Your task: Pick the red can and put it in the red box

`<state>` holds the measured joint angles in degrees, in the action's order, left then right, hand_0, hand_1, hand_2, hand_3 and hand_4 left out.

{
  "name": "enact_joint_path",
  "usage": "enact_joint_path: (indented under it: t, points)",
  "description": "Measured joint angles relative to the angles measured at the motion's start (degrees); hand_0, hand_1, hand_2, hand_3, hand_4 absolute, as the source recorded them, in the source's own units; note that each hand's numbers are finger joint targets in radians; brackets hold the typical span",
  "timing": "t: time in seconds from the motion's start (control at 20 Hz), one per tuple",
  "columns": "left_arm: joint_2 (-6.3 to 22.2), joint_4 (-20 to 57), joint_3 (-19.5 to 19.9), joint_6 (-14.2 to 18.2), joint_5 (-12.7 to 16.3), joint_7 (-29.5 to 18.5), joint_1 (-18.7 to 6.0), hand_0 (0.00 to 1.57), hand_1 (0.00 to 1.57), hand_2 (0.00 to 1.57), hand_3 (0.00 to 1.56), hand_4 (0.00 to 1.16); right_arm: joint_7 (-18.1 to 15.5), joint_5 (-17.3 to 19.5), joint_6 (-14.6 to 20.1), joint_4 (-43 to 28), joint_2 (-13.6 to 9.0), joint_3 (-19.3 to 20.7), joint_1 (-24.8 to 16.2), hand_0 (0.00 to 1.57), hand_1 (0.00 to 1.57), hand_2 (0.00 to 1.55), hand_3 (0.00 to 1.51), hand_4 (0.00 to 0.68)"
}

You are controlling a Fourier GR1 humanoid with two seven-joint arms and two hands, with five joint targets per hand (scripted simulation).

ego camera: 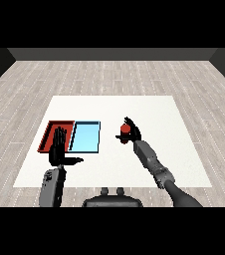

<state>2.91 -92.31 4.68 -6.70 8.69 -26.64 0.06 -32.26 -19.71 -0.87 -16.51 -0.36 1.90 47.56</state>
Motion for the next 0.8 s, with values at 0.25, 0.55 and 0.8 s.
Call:
enact_joint_path:
  t: [0.25, 0.55, 0.8]
  points:
    - [-0.34, -0.1, -0.19, 0.59, -0.45, 0.0, -0.14, 0.0, 0.0, 0.0, 0.0, 0.0, -0.88, 0.44, 4.86, 3.14, 0.16, -2.02, 1.63, 1.54, 1.54, 1.47, 1.42, 0.575]
    - [-0.41, -1.25, -0.47, 0.23, -0.02, 0.3, 0.53, 0.0, 0.0, 0.0, 0.0, 0.0, 0.95, 1.24, 8.56, 5.85, 0.21, -3.33, 4.7, 1.53, 1.53, 1.47, 1.42, 0.551]
    - [-1.06, -0.41, -0.77, 1.06, -0.72, -0.12, 0.17, 0.0, 0.0, 0.0, 0.0, 0.0, 1.84, 2.09, 9.29, 6.18, 0.29, -4.32, 4.58, 1.55, 1.55, 1.47, 1.41, 0.552]
